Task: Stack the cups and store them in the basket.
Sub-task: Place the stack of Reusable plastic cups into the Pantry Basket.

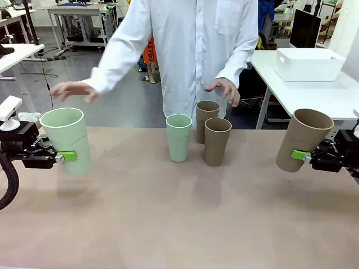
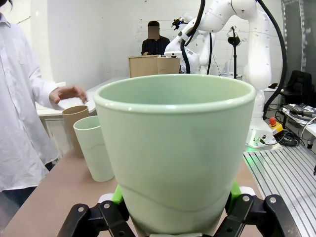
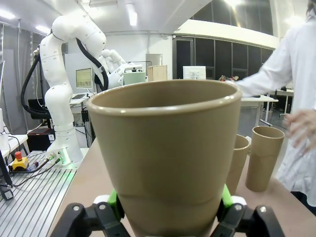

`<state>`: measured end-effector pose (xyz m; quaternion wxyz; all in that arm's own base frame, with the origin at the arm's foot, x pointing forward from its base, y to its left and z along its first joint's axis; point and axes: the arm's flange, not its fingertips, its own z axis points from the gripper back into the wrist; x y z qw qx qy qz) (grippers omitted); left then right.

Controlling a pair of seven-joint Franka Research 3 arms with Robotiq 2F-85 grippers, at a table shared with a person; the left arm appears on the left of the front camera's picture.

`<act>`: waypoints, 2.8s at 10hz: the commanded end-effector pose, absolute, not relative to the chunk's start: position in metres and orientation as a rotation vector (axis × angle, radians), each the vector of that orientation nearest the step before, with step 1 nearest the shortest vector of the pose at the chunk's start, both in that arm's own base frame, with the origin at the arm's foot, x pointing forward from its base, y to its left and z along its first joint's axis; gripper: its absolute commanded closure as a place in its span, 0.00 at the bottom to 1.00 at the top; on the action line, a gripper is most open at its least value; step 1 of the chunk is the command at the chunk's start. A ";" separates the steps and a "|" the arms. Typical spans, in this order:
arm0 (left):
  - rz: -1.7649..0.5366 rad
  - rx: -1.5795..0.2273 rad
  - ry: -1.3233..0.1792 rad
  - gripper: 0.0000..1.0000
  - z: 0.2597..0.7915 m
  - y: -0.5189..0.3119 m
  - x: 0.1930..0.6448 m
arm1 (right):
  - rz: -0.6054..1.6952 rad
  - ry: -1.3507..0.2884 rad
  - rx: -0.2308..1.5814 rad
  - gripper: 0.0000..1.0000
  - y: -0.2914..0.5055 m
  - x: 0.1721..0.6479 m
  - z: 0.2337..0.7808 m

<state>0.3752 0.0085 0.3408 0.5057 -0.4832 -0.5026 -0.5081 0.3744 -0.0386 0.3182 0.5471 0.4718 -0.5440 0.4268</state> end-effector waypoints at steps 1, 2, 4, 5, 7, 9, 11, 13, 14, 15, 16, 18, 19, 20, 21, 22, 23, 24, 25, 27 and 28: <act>-1.230 -1.164 -1.217 0.15 0.343 0.008 0.376 | 1.012 -1.299 1.118 0.15 -0.039 0.375 0.322; -1.230 -1.164 -1.217 0.15 0.343 0.008 0.376 | 1.012 -1.299 1.118 0.15 -0.039 0.375 0.322; -1.230 -1.164 -1.217 0.15 0.343 0.008 0.376 | 1.012 -1.299 1.118 0.15 -0.039 0.375 0.322; -1.230 -1.164 -1.217 0.15 0.343 0.008 0.376 | 1.012 -1.299 1.118 0.15 -0.039 0.375 0.322; -1.230 -1.164 -1.217 0.15 0.343 0.008 0.376 | 1.012 -1.299 1.118 0.15 -0.039 0.375 0.322; -1.230 -1.164 -1.217 0.15 0.343 0.008 0.376 | 1.012 -1.299 1.118 0.15 -0.039 0.375 0.322; -1.230 -1.164 -1.217 0.15 0.343 0.008 0.376 | 1.012 -1.299 1.118 0.15 -0.039 0.375 0.322; -1.230 -1.164 -1.217 0.15 0.343 0.008 0.376 | 1.012 -1.299 1.118 0.15 -0.039 0.375 0.322; -1.230 -1.164 -1.217 0.15 0.343 0.008 0.376 | 1.012 -1.299 1.118 0.15 -0.039 0.375 0.322; -1.230 -1.164 -1.217 0.15 0.343 0.008 0.376 | 1.012 -1.299 1.118 0.15 -0.039 0.375 0.322; -1.230 -1.164 -1.217 0.15 0.343 0.008 0.376 | 1.012 -1.299 1.118 0.15 -0.039 0.375 0.322; -1.230 -1.164 -1.217 0.15 0.343 0.008 0.376 | 1.012 -1.299 1.118 0.15 -0.039 0.375 0.322; -1.230 -1.164 -1.217 0.15 0.343 0.008 0.376 | 1.012 -1.299 1.118 0.15 -0.039 0.375 0.322; -1.230 -1.164 -1.217 0.15 0.343 0.008 0.376 | 1.012 -1.299 1.118 0.15 -0.039 0.375 0.322; -1.230 -1.164 -1.217 0.15 0.343 0.008 0.376 | 1.012 -1.299 1.118 0.15 -0.039 0.375 0.322; -1.230 -1.164 -1.217 0.15 0.343 0.008 0.376 | 1.012 -1.299 1.118 0.15 -0.039 0.375 0.322; -1.230 -1.164 -1.217 0.15 0.343 0.008 0.376 | 1.012 -1.299 1.118 0.15 -0.039 0.375 0.322; -1.230 -1.164 -1.217 0.15 0.343 0.008 0.376 | 1.012 -1.299 1.118 0.15 -0.039 0.375 0.322; -1.230 -1.164 -1.217 0.15 0.343 0.008 0.376 | 1.012 -1.299 1.118 0.15 -0.039 0.375 0.322; -1.230 -1.164 -1.217 0.15 0.343 0.008 0.376 | 1.012 -1.299 1.118 0.15 -0.039 0.375 0.322; -1.230 -1.164 -1.217 0.15 0.343 0.008 0.376 | 1.012 -1.299 1.118 0.15 -0.039 0.375 0.322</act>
